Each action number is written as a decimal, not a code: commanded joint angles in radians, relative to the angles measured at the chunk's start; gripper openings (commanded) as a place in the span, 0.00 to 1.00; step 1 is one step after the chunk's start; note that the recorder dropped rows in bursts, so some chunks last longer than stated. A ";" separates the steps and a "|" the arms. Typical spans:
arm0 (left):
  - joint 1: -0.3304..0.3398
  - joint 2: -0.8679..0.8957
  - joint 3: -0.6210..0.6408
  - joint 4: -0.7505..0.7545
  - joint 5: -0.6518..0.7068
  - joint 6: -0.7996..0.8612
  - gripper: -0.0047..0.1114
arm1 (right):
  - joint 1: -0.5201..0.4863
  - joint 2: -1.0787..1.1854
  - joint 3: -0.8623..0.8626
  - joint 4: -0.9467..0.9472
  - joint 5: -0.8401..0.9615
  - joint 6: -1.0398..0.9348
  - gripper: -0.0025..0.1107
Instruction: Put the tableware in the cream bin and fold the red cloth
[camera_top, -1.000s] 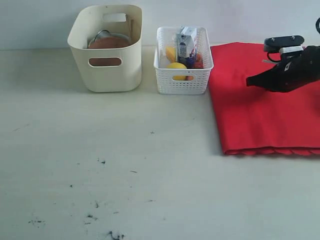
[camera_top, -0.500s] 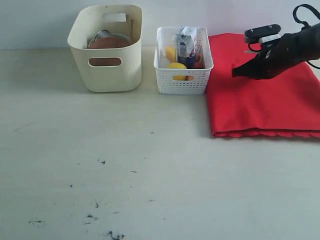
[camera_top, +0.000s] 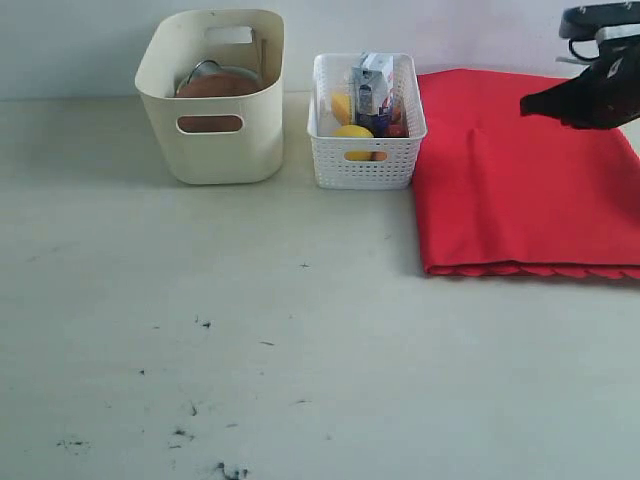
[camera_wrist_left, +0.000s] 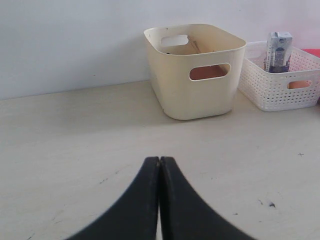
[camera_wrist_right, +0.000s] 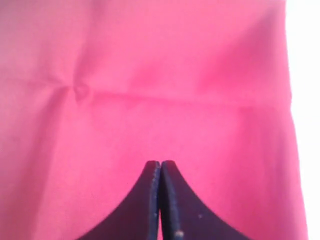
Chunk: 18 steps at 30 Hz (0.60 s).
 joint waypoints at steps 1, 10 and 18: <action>0.002 -0.006 -0.001 0.001 0.003 0.002 0.06 | 0.001 -0.142 0.139 0.021 -0.196 0.030 0.02; 0.002 -0.006 -0.001 0.001 0.003 0.002 0.06 | 0.001 -0.330 0.403 0.021 -0.477 0.115 0.02; 0.002 -0.006 -0.001 0.001 0.003 0.002 0.06 | 0.001 -0.462 0.604 0.021 -0.677 0.163 0.02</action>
